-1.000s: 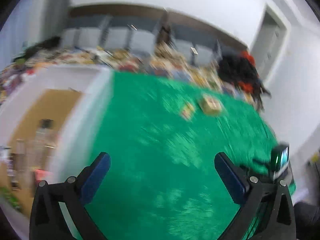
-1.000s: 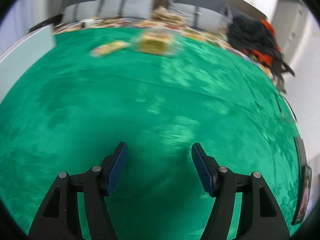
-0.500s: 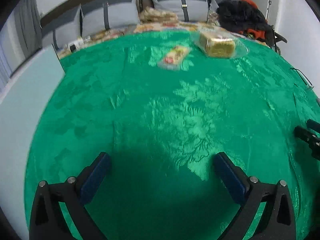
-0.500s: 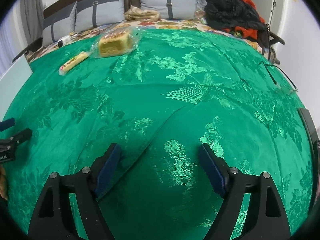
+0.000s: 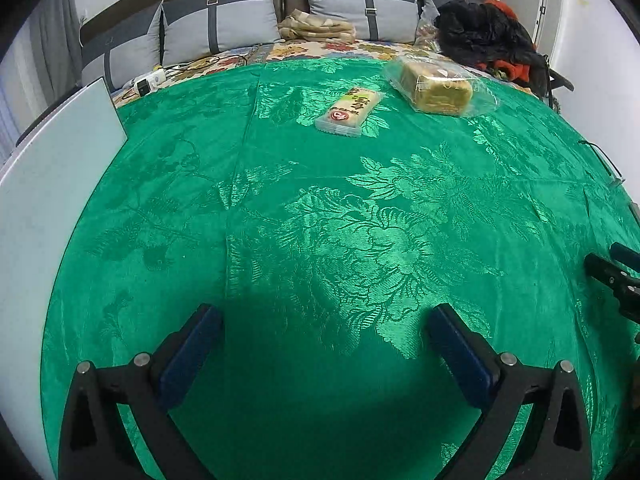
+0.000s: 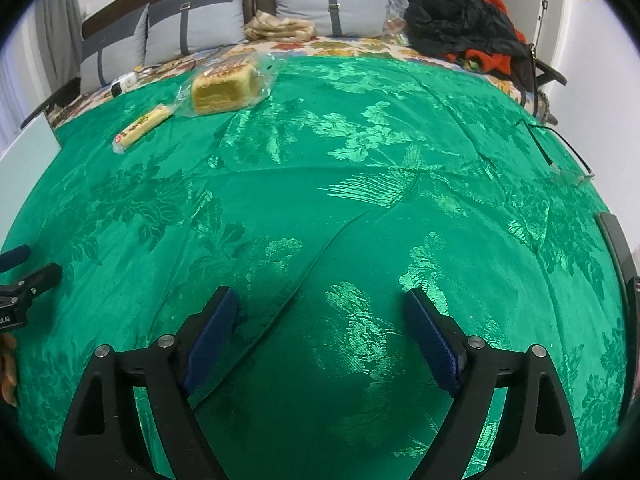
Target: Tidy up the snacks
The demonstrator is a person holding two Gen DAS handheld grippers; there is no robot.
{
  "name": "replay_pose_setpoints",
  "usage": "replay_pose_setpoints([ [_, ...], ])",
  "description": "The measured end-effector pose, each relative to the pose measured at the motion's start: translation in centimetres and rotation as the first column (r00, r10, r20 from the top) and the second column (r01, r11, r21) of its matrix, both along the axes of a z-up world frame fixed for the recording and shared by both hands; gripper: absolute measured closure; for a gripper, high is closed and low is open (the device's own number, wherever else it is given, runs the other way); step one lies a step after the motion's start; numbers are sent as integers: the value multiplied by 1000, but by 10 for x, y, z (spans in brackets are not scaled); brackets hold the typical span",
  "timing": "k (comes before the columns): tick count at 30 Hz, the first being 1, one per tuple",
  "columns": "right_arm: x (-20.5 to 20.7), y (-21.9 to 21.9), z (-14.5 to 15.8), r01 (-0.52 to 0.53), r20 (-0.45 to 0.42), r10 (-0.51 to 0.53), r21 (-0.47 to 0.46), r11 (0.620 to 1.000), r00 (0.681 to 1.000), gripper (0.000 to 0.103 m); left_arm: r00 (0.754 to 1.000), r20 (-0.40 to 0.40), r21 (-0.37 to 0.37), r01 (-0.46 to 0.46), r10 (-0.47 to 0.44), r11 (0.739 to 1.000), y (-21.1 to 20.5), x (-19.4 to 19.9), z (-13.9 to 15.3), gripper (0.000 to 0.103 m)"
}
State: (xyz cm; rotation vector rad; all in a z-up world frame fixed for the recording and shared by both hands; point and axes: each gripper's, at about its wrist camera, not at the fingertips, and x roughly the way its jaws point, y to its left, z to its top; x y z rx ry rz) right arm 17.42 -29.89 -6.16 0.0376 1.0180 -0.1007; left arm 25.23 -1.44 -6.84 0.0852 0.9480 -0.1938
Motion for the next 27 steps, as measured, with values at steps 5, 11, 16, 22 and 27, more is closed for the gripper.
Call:
replay_pose_setpoints([
  [5,0,0,0,0,0,0,1,1000,1000,13,1000,-1,1,-3,3,1000,-1,2,0,0],
  [11,0,0,0,0,0,0,0,1000,1000,13,992,-87,10,90,-89,996,-5,32,4,0],
  [16,0,0,0,0,0,0,1,1000,1000,13,993,-53,-2,102,-102,995,-7,96,27,0],
  [22,0,0,0,0,1,0,1,1000,1000,12,988,-75,41,142,-139,989,-45,188,28,5],
  [27,0,0,0,1,1,-1,1,1000,1000,12,985,-124,8,119,-117,993,-58,220,12,48],
])
